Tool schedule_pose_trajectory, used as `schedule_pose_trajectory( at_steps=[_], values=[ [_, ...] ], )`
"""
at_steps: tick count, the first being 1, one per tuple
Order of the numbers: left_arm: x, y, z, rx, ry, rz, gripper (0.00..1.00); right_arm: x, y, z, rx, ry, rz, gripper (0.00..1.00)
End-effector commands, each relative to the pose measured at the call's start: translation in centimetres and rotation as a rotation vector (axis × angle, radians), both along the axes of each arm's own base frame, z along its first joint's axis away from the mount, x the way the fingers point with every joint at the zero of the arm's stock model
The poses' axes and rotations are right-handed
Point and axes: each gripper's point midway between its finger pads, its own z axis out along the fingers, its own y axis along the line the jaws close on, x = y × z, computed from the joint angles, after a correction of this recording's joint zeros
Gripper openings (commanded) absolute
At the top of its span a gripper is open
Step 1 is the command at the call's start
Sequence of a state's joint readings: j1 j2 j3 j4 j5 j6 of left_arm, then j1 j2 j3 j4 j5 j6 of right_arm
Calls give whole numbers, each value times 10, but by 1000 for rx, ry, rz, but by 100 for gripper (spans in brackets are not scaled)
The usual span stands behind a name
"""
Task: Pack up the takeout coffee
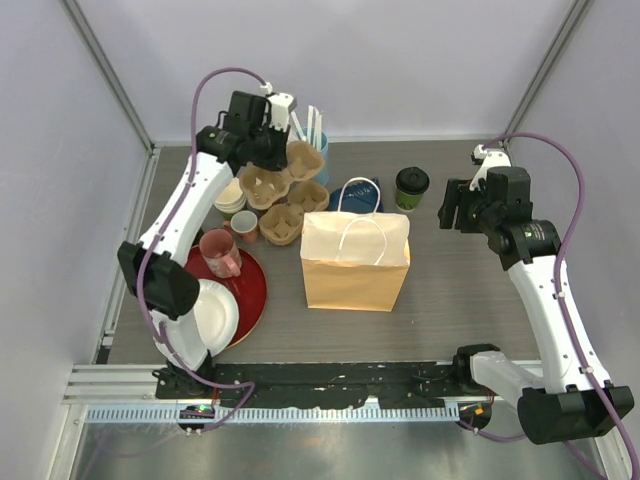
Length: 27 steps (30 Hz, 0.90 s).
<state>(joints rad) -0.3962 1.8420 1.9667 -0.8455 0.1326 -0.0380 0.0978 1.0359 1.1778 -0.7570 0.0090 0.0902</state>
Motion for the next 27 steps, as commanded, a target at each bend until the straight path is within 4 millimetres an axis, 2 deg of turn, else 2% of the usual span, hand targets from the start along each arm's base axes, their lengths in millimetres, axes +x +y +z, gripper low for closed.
schedule_pose_trajectory(
  at_steps=[1,2,7,9,11,12,15,16,18,19,24,27],
  values=[
    [-28,8,87,-38,-186,-80,0,-1,-1,25,-2,-79,2,70],
    [-32,10,95,-38,-203,-89,0,-2,5,25,16,-76,29,70],
    [-68,23,151,-44,-312,-130,0,-6,6,34,23,-98,39,70],
    [-84,19,165,-76,-325,-190,0,-8,7,36,28,-102,43,70],
    [-109,17,183,-98,-342,-254,0,-9,8,37,31,-103,47,70],
    [-123,7,185,-116,-332,-314,0,-10,8,38,35,-104,48,70],
    [-153,-1,191,-103,-321,-395,0,-11,10,40,44,-108,55,70],
    [-167,-12,195,-113,-323,-451,0,-12,12,41,50,-109,58,70],
    [-184,-19,189,-107,-289,-500,0,-13,12,41,52,-110,60,70],
    [-197,-29,189,-114,-283,-549,0,-13,12,41,55,-112,58,70],
    [-233,-59,186,-125,-271,-713,0,-16,11,41,52,-110,56,70],
    [-242,-74,186,-140,-280,-791,0,-19,9,41,49,-109,49,70]
  ],
)
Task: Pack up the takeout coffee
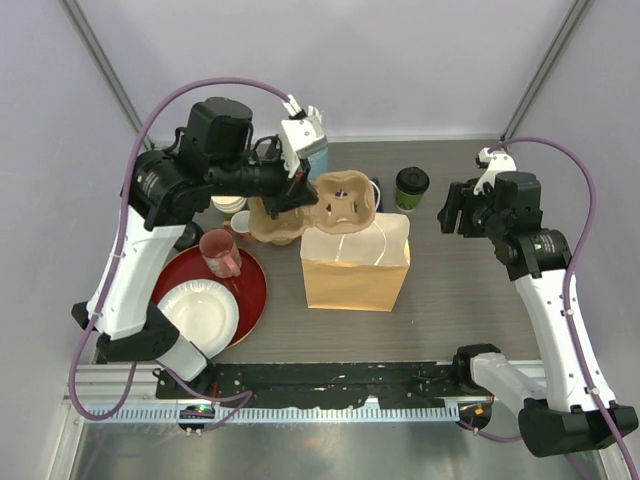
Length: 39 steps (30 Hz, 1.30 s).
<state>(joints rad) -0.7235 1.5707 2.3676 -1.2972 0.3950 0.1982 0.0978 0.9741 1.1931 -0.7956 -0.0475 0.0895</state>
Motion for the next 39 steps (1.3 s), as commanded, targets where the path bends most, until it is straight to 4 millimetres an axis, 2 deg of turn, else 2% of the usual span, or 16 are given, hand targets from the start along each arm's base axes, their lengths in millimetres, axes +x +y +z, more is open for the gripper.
schedule_pose_trajectory(
  at_steps=[1,3,7,9,10,14,15,16,19,22,23,24,31,34,35,39],
  values=[
    [-20,-18,4,-16,-18,-137,0,-3,1,23,15,-69,-1,70],
    [-14,-28,0,-14,-17,-151,0,-4,0,23,12,-69,-7,70],
    [0,-38,13,-42,-66,-148,0,-8,-1,24,16,-67,-13,70],
    [3,-40,17,-53,-80,-141,0,-12,7,31,42,-84,32,68],
    [5,-40,21,-62,-92,-131,0,-20,28,47,97,-140,153,67],
    [11,-38,28,-78,-118,-83,0,-49,66,100,168,-356,411,67],
    [12,-37,29,-81,-119,-76,0,-55,73,108,174,-389,473,70],
    [12,-36,31,-86,-121,-68,0,-68,94,118,217,-422,627,71],
    [12,-37,31,-92,-109,-67,0,-85,123,127,336,-419,845,71],
    [11,-38,29,-96,-88,-58,0,-75,123,113,327,-382,837,71],
    [15,-38,28,-94,-82,-39,0,-80,129,108,376,-384,863,73],
    [16,-38,27,-94,-80,-39,0,-78,132,117,381,-450,882,73],
    [16,-47,21,-104,-34,-54,0,-70,157,94,388,-409,904,69],
    [17,-49,19,-102,-20,-50,0,-70,174,79,379,-351,950,62],
    [17,-50,19,-103,-19,-55,0,-71,176,73,375,-324,960,53],
    [14,-51,14,-99,7,-66,0,-81,174,63,315,-322,1014,33]
  ],
)
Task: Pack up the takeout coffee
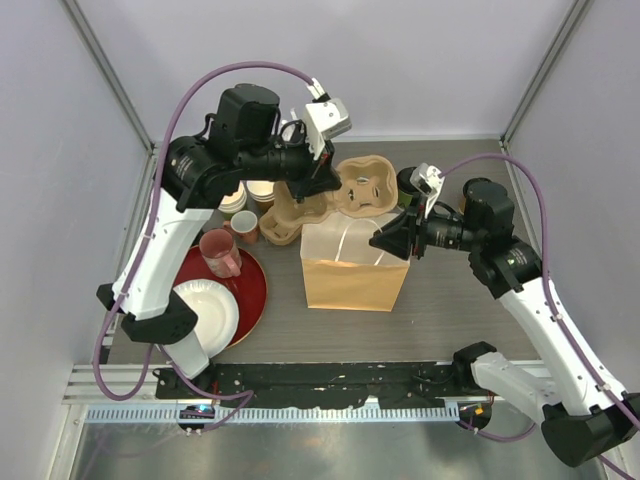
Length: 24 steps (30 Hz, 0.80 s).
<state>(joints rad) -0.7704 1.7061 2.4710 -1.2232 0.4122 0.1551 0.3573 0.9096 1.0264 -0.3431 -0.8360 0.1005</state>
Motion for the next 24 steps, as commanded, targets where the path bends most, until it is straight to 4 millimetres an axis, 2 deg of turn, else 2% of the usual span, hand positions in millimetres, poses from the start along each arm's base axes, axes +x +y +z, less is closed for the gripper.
schedule_pose_trajectory(
  at_steps=[1,3,4,11,18,24],
  values=[
    [-4,-7,8,-44,8,-28,0,-6,-5,8,-34,-97,12,30],
    [-9,-11,4,-45,33,-60,0,-9,-5,7,-44,-146,36,22],
    [-9,-14,-4,-35,62,-70,0,-11,-5,6,-47,-160,46,20],
    [-13,-35,-22,-43,178,-142,0,-13,-7,1,-82,-298,88,8],
    [-6,-49,-36,-39,215,-163,0,-23,-6,-2,-77,-359,138,7],
    [-4,-49,-67,30,272,-171,0,-26,-6,-5,-84,-379,152,6]
  ],
)
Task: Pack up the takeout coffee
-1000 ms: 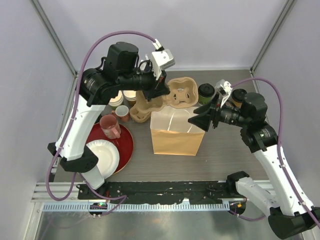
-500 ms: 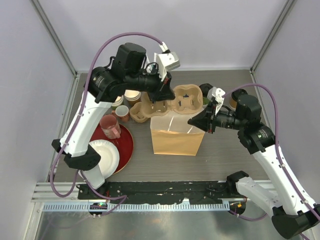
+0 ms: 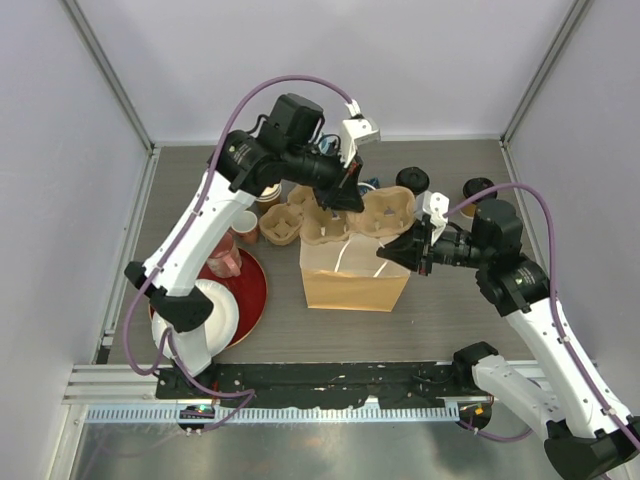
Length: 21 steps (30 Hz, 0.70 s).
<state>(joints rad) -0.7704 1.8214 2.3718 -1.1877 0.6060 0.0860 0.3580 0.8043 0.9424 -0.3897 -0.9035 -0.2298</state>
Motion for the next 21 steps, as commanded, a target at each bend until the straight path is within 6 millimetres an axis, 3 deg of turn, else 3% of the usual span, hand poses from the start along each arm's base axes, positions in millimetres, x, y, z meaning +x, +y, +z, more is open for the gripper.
schedule_pose_trajectory(
  at_steps=[1,5,10,13,17,21],
  values=[
    [-2,-3,-9,-1,21,-36,0,-4,3,11,13,-92,46,6],
    [11,4,-21,26,40,-3,0,-5,4,8,9,-86,60,6],
    [33,8,-16,-8,97,47,0,-4,5,3,-4,-83,72,5],
    [36,8,-14,-7,75,51,0,-5,5,3,-10,-81,82,4],
    [45,10,-28,39,66,72,0,-7,6,0,-20,-70,100,4],
    [30,14,-38,67,117,14,0,-7,4,1,-28,-84,91,4]
  ],
)
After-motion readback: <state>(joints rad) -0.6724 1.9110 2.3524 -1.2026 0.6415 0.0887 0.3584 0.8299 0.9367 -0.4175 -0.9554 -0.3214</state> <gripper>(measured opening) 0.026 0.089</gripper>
